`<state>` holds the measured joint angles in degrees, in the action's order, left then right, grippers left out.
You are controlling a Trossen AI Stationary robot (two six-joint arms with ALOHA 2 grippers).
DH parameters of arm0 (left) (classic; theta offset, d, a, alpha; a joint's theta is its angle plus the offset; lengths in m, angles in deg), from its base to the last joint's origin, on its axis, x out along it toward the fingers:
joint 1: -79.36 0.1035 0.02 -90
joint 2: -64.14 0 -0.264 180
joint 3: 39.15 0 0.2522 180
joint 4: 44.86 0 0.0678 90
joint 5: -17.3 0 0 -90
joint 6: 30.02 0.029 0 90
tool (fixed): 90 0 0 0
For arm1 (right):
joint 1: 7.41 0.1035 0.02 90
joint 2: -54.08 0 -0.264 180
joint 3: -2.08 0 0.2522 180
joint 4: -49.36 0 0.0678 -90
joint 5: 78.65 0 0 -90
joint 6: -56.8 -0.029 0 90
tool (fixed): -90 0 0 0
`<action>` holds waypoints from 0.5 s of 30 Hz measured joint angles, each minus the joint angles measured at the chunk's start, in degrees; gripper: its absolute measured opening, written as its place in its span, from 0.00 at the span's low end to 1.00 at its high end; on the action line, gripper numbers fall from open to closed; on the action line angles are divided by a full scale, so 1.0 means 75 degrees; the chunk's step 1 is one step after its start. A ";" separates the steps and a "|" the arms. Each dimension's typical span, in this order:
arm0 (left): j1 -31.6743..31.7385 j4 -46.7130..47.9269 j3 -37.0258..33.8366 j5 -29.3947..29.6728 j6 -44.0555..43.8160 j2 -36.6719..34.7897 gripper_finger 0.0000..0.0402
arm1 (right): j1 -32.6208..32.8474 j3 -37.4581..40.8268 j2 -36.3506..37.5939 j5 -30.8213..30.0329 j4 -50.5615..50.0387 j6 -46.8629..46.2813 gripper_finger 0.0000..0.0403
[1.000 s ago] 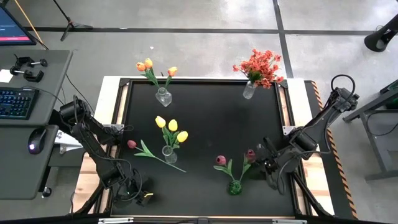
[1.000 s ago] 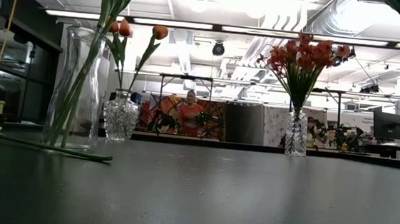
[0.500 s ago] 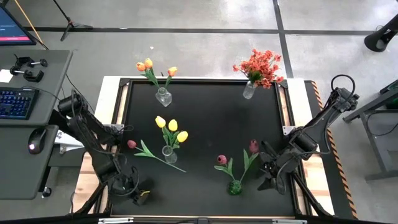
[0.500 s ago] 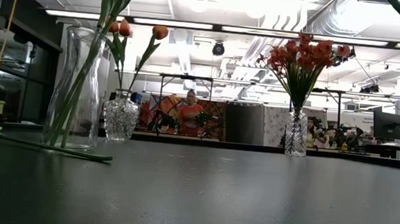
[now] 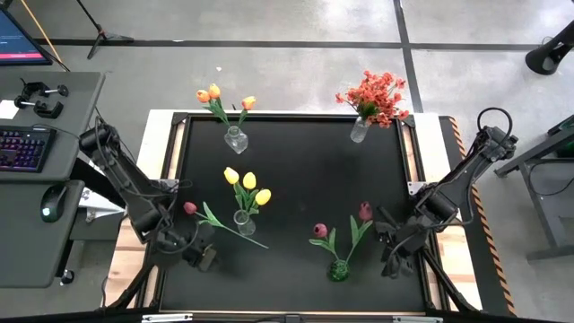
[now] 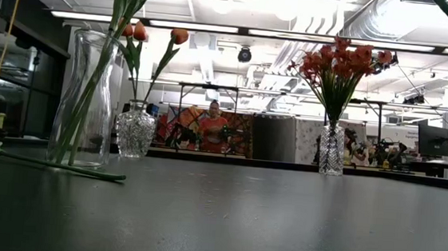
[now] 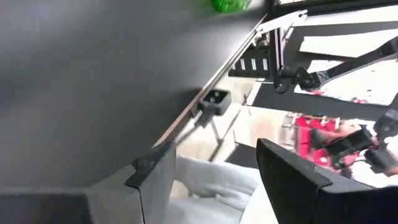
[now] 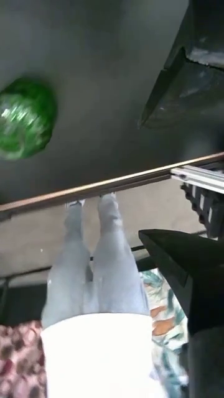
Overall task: Sort flowers into vase by color
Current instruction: Put the dark red flower into the green vase
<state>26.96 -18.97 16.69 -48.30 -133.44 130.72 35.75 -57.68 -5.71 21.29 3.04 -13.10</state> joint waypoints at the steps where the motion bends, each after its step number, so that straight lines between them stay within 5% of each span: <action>1: 0.0077 0.0003 0.0000 -0.0009 0.0272 -0.0001 0.52 | 0.0000 0.0000 0.0000 0.0000 -0.0079 -0.0212 0.64; 10: 0.0498 0.0001 0.0000 -0.0065 0.1840 0.0002 0.52 | 0.0000 0.0000 -0.0024 -0.0053 -0.0118 -0.1044 0.64; 15: 0.0166 -0.0289 0.0000 -0.0743 0.2686 -0.0018 0.52 | 0.0000 0.0000 -0.0140 -0.0266 -0.0227 -0.1227 0.64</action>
<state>28.21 -21.13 16.69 -53.87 -113.30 130.58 35.75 -57.68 -6.76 19.29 1.34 -22.30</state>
